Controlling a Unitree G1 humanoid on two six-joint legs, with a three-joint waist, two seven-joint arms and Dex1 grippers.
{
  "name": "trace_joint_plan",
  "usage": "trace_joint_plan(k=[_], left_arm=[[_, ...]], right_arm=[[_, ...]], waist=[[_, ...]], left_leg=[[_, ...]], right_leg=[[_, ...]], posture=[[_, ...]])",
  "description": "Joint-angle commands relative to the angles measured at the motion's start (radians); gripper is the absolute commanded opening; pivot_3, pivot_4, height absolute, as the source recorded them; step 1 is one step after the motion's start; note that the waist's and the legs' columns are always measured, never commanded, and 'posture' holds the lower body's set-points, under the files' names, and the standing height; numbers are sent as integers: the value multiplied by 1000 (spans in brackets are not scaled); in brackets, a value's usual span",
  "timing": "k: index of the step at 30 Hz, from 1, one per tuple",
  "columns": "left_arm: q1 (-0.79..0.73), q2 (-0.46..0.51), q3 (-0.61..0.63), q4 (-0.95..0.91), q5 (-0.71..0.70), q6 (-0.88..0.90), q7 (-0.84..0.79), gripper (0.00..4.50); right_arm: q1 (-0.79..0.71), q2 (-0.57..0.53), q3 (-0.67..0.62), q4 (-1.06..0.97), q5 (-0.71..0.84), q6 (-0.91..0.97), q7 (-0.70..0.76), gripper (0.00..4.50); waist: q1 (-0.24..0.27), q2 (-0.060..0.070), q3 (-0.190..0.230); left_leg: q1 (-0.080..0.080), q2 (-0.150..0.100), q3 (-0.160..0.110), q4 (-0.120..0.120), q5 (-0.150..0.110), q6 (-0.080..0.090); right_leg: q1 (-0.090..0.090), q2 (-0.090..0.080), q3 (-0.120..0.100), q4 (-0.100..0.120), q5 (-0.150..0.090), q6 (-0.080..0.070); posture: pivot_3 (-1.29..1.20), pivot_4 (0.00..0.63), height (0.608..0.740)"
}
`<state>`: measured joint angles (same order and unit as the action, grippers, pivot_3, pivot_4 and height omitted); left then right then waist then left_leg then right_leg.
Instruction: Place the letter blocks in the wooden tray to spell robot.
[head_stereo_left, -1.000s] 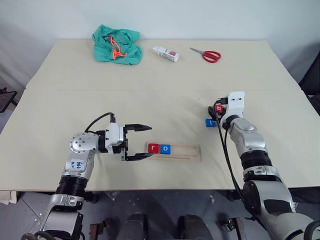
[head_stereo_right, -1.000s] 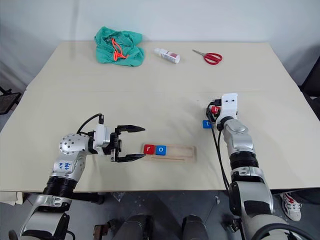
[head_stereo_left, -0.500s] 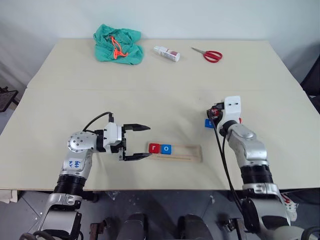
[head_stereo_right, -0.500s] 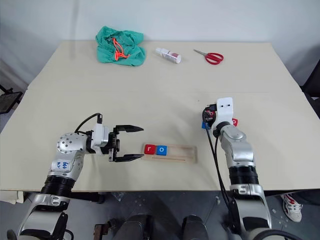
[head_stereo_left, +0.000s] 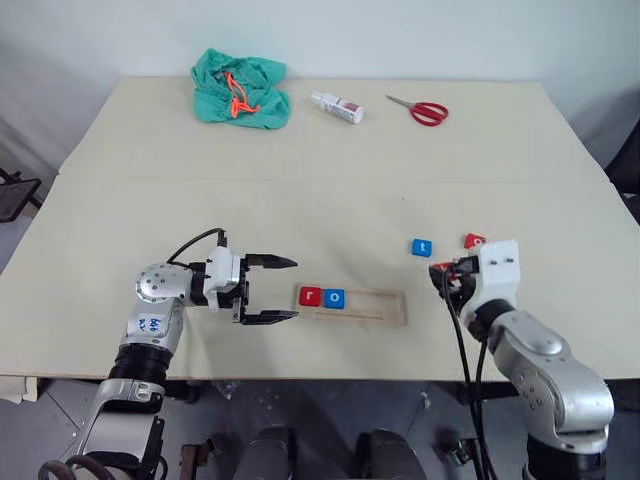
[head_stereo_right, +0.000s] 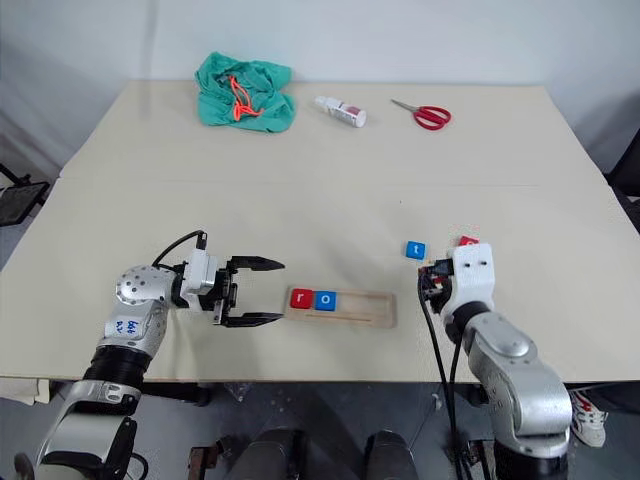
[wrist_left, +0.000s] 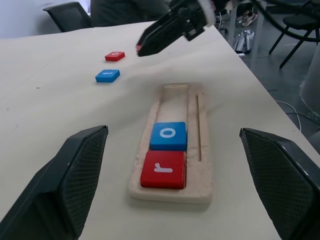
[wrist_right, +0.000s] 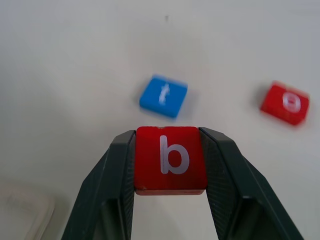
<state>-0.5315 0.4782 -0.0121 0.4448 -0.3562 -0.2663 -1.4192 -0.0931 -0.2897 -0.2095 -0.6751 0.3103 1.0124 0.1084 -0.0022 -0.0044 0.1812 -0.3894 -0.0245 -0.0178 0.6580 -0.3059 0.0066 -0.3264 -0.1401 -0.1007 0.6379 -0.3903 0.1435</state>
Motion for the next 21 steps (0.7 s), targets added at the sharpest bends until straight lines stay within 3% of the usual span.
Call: trace_joint_plan(k=[1,14,21], left_arm=[[-17,11,17,8,-17,-23,-18,4500],[-41,7,16,25,-9,-32,-18,4500],[-46,7,17,30,-11,-37,-20,4500]], right_arm=[[57,21,-12,-105,10,42,-24,1476],[107,66,30,-135,4,77,-51,1476],[119,72,29,-151,-21,77,-85,3804]], waist=[[1,0,0],[1,0,0],[1,0,0]], left_leg=[[0,0,0,0,0,0],[0,0,0,0,0,0],[0,0,0,0,0,0]], right_leg=[[0,0,0,0,0,0],[0,0,0,0,0,0],[0,0,0,0,0,0]], posture=[[0,150,740],[0,150,740],[0,150,740]])
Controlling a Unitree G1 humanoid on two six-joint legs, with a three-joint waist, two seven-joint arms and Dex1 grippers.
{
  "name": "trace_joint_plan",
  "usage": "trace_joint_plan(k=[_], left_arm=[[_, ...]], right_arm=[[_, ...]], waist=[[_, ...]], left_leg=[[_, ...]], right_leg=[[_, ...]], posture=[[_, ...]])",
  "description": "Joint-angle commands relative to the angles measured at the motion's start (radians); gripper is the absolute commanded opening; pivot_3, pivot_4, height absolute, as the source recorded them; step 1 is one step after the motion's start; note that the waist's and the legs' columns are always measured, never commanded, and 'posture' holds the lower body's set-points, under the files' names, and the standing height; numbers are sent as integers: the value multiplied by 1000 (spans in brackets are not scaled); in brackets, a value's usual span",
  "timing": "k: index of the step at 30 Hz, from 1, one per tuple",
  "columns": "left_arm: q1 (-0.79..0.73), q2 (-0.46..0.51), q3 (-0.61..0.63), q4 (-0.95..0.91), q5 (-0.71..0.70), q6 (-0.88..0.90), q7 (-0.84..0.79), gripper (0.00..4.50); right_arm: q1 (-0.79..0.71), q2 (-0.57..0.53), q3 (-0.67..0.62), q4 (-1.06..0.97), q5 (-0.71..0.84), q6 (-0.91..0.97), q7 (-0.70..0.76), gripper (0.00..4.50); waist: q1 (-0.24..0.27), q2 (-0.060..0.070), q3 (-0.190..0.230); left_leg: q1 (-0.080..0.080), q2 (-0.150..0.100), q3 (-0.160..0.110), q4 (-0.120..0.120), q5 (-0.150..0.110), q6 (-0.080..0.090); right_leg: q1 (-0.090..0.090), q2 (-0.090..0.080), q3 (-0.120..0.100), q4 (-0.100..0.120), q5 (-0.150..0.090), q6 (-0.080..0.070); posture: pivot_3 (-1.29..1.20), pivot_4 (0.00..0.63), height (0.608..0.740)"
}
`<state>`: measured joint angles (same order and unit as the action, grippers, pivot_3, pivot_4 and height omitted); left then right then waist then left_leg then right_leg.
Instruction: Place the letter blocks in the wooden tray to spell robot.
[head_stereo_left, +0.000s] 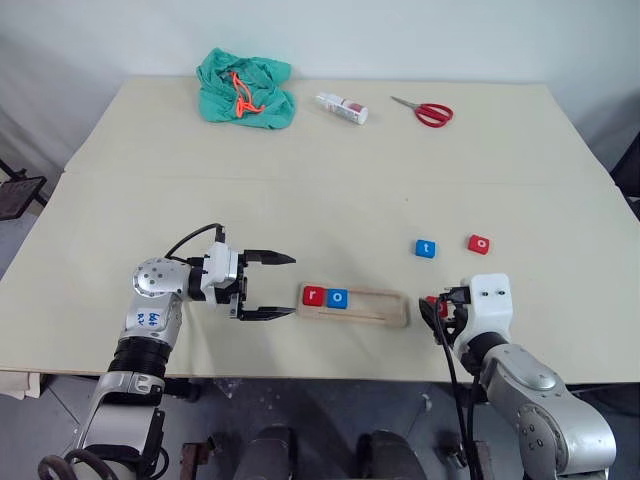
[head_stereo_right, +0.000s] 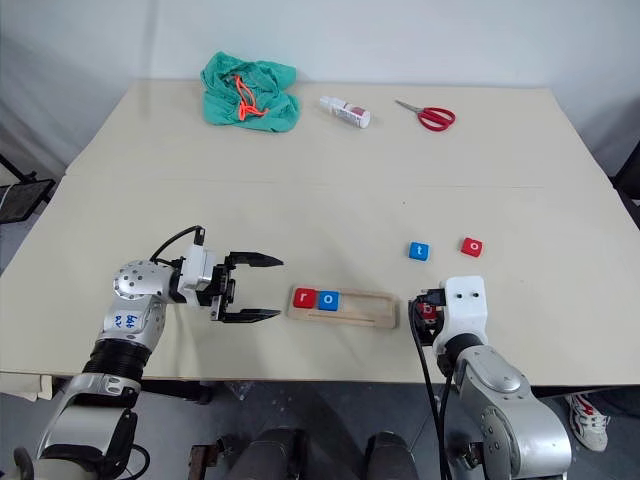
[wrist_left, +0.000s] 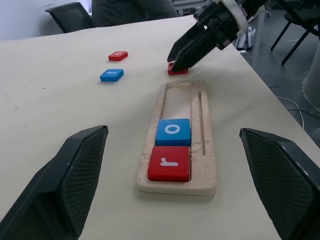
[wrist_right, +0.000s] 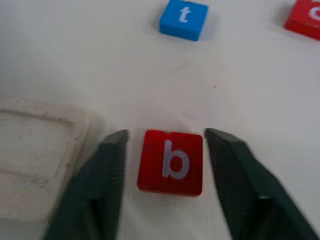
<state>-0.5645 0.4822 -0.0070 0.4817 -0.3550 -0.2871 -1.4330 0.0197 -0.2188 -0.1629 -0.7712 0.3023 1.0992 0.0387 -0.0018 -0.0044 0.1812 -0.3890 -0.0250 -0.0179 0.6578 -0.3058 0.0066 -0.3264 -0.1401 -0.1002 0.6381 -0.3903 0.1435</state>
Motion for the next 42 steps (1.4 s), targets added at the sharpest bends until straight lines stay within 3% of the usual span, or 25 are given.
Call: trace_joint_plan(k=[1,2,6,13,17,19,23,31,42], left_arm=[[-12,4,13,-6,-13,-17,-8,4500],[-12,5,13,-6,-13,-17,-9,4500],[-12,3,13,-5,-14,-20,-8,4500],[-23,-5,12,12,-13,-31,-6,4500],[-15,-12,10,14,-13,-37,-8,4500],[-7,-14,7,9,-18,-31,-18,4500],[9,-16,3,3,-29,-23,-47,4500],[20,17,11,11,-28,-43,-101,4500],[28,37,17,-17,-31,-39,-73,4500]], right_arm=[[7,0,-19,-61,-14,-13,-14,4137],[9,-9,-15,-68,-13,-22,-6,4473],[17,-68,-19,-91,-12,-67,50,4494],[50,-295,-186,-24,164,-256,439,4494],[59,-461,-223,150,231,-383,729,4494],[40,-565,-179,286,205,-443,857,4494],[-59,-661,-83,517,123,-647,1012,4494],[-310,-700,92,838,33,-827,1225,4494],[-337,-661,171,947,-40,-934,1244,4494]], waist=[[0,0,0],[0,0,0],[0,0,0],[2,0,0],[2,-1,0],[2,-1,0],[2,-1,0],[3,-1,1],[18,-1,1]], left_leg=[[0,0,0,0,0,0],[0,0,0,0,0,0],[0,0,0,0,0,0],[0,0,0,0,0,0],[1,0,0,0,0,0],[1,0,1,1,0,1],[0,0,1,1,0,1],[-1,1,2,2,0,1],[-3,0,1,5,0,2]], right_leg=[[0,0,0,0,0,0],[0,0,0,0,0,0],[0,0,0,0,0,0],[1,0,-1,-2,0,0],[3,0,-1,-3,0,0],[4,0,-1,-4,0,0],[5,0,-2,-8,0,0],[5,0,-4,-9,0,0],[5,0,-6,-9,0,0]], posture=[[0,150,740],[0,150,740],[0,150,740],[0,150,740],[0,150,740],[0,150,740],[0,150,740],[0,150,740],[0,150,740]])
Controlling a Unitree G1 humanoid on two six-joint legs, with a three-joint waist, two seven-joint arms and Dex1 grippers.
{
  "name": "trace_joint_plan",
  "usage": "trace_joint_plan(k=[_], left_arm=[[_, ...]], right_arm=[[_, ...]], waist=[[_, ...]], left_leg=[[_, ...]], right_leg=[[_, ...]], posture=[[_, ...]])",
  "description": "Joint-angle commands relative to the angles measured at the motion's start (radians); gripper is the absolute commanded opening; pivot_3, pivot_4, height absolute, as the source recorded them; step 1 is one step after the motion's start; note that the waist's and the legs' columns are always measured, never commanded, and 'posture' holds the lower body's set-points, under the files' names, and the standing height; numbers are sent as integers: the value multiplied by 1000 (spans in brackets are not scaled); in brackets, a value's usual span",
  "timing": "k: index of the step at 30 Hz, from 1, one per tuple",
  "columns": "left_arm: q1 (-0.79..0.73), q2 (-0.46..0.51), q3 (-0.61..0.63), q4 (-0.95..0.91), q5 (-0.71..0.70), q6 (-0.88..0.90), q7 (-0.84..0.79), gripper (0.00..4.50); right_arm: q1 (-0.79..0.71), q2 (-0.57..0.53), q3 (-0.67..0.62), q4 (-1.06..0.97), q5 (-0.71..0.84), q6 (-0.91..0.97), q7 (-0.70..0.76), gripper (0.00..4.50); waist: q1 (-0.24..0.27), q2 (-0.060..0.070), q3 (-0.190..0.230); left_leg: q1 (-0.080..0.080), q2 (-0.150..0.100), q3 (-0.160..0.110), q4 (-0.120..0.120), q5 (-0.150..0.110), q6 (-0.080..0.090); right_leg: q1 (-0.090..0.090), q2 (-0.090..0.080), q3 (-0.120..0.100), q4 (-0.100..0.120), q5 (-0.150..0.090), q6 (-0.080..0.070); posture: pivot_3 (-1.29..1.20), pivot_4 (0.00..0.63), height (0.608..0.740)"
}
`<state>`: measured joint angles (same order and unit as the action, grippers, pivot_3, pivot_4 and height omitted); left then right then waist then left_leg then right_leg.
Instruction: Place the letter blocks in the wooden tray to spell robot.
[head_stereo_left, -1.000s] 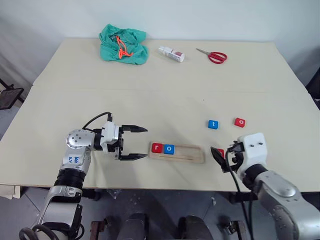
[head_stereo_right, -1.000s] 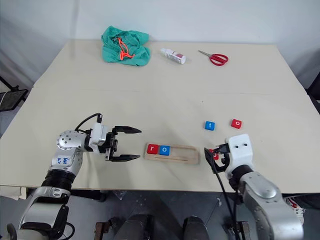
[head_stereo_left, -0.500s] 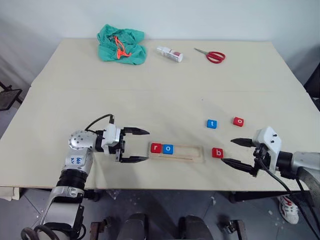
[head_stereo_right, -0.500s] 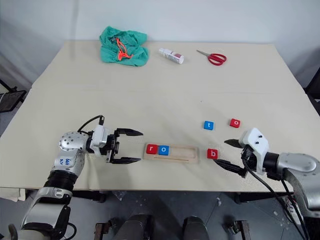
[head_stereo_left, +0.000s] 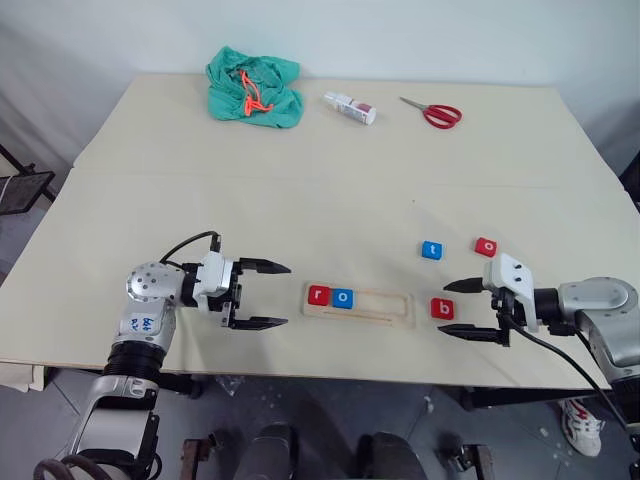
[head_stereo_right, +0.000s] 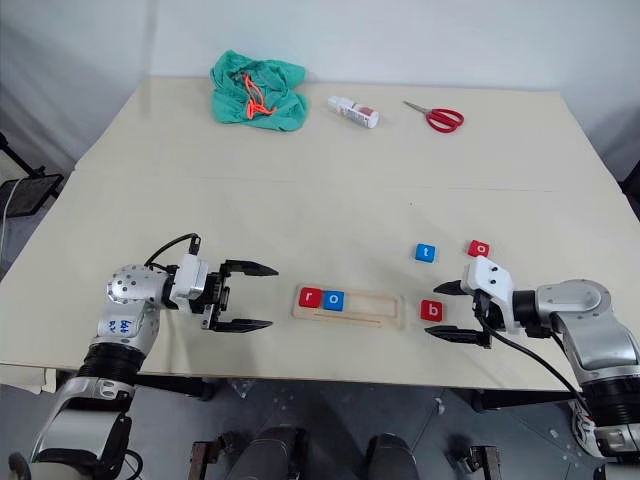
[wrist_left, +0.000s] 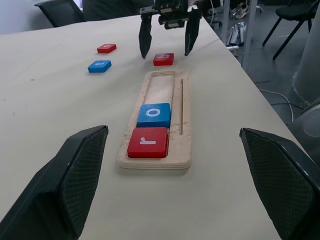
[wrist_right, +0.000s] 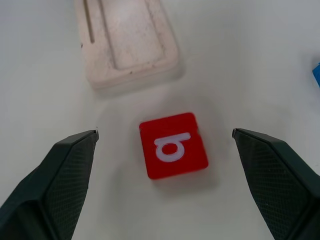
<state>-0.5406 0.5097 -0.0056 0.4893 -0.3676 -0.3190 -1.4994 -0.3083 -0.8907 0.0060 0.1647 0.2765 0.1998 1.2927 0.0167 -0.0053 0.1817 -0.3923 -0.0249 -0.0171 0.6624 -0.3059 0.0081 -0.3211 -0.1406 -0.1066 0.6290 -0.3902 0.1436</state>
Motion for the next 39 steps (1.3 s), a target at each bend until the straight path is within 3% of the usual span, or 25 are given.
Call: trace_joint_plan(k=[1,8,11,18,22,31,39], left_arm=[[3,8,15,-27,-18,-6,-3,4500],[-4,7,14,-27,-15,-7,4,4500],[-6,7,16,-28,-14,-8,8,4500],[-5,9,16,-31,-14,-9,13,4500],[-8,4,12,-29,-19,-8,2,4500],[-49,-14,6,50,-4,-46,-20,4500],[-87,-38,-7,123,-4,-80,-46,4500]], right_arm=[[-13,17,8,26,-27,-45,-17,4494],[-23,27,33,65,-62,-83,-28,4494],[-20,25,34,71,-60,-97,-14,3907],[-19,27,34,85,-59,-115,-10,1528],[-40,26,13,62,-38,-83,-24,1471],[-129,12,-21,-269,86,292,-121,1471],[-178,80,124,-476,86,441,-197,1471]], waist=[[0,0,0],[-1,0,0],[-1,0,0],[0,0,0],[0,0,0],[-1,0,0],[6,0,0]], left_leg=[[0,0,0,0,0,0],[0,0,0,0,0,0],[0,0,0,0,0,0],[0,0,0,1,0,0],[0,0,0,1,0,0],[0,1,0,0,0,0],[0,0,-1,1,0,0]], right_leg=[[0,0,0,0,0,0],[0,0,0,0,0,0],[0,0,0,0,0,0],[1,0,0,0,0,0],[1,0,0,0,0,0],[0,1,1,0,0,0],[-1,1,1,0,0,0]], posture=[[0,150,740],[0,150,740],[0,150,740],[0,150,740],[0,150,740],[0,150,740],[0,150,740]])
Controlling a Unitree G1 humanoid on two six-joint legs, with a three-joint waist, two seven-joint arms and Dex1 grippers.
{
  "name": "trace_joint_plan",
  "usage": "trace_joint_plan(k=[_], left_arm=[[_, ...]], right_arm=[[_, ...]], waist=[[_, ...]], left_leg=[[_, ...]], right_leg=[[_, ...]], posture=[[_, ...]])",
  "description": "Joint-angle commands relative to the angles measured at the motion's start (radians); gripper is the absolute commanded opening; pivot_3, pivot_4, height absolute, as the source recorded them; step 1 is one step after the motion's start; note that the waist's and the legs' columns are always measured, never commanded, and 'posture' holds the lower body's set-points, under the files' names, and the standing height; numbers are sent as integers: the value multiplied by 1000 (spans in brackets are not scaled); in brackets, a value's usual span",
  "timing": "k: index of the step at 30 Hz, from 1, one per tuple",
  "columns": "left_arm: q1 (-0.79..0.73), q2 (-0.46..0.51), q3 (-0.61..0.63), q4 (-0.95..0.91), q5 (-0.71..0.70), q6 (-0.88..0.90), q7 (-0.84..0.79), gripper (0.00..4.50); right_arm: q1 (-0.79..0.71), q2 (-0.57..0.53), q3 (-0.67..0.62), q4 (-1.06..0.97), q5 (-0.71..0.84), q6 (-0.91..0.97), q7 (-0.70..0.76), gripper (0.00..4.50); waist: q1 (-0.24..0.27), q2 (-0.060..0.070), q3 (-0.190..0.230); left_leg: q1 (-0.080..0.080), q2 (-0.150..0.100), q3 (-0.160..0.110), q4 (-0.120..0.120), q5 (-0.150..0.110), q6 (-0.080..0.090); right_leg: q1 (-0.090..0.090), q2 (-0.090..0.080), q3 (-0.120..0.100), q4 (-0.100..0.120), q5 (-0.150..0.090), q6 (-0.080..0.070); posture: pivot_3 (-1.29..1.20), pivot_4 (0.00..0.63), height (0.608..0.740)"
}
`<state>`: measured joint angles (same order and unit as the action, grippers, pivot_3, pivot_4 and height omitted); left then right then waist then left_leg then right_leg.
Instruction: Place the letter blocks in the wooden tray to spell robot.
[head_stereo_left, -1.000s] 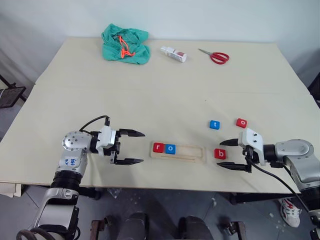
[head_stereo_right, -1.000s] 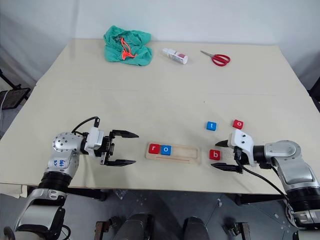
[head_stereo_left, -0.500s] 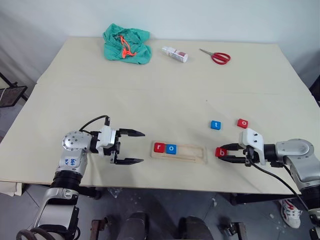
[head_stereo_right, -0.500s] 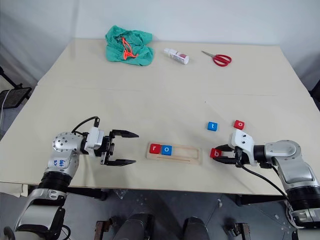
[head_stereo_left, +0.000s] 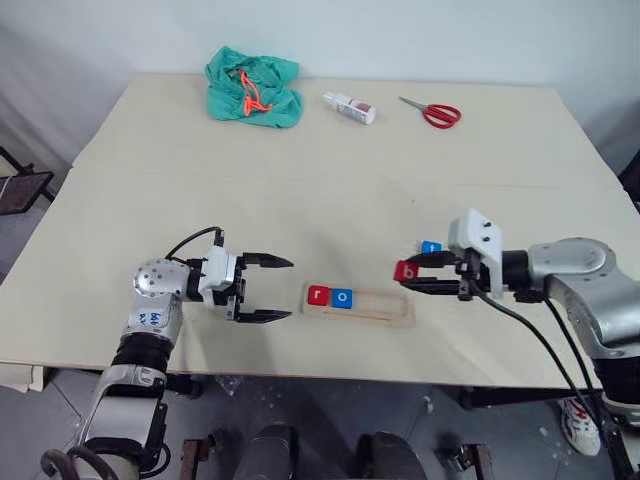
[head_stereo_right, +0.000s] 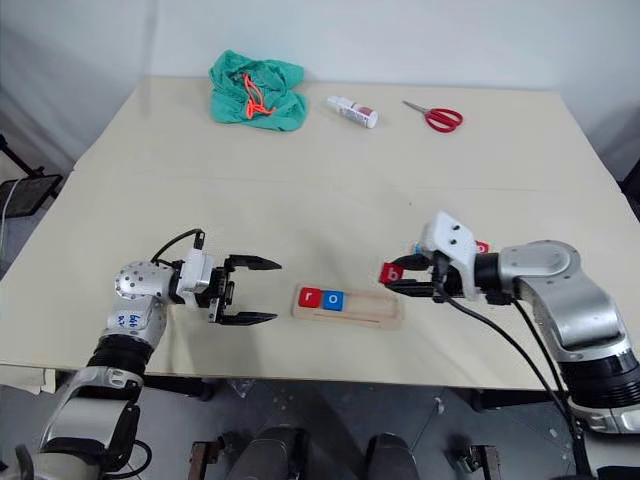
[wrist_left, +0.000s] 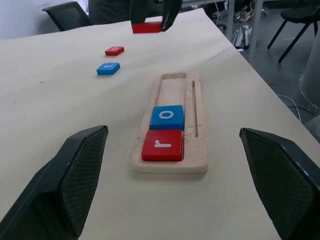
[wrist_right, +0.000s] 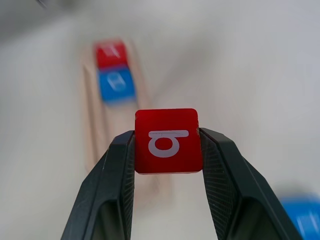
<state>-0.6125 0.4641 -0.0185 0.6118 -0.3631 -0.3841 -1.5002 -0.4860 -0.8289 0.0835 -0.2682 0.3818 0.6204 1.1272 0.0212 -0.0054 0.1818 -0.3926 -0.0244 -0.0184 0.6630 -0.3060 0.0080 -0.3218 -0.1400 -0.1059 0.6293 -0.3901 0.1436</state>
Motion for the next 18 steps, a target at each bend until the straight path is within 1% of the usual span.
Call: trace_joint_plan(k=[1,8,12,18], left_arm=[[-15,11,7,1,-9,-14,-44,4500],[21,61,26,-33,-20,-6,-34,4500],[45,63,25,-66,-22,-2,-17,4500],[64,58,26,-111,-24,12,4,4500]], right_arm=[[-2,25,63,-42,-32,19,-43,1471],[-3,73,143,-1,-84,-15,-76,1471],[-23,105,189,74,-126,-63,-71,1471],[-62,146,215,131,-156,-88,-60,1471]], waist=[[1,0,0],[-3,0,0],[-6,0,0],[-10,0,0]], left_leg=[[0,0,0,0,0,0],[0,-1,0,0,0,0],[0,0,-1,0,0,0],[0,0,-1,0,0,0]], right_leg=[[0,0,0,0,0,0],[-1,0,0,1,0,0],[-1,0,0,1,0,0],[-1,0,0,2,0,0]], posture=[[0,150,740],[0,150,740],[0,150,740],[0,150,740]])
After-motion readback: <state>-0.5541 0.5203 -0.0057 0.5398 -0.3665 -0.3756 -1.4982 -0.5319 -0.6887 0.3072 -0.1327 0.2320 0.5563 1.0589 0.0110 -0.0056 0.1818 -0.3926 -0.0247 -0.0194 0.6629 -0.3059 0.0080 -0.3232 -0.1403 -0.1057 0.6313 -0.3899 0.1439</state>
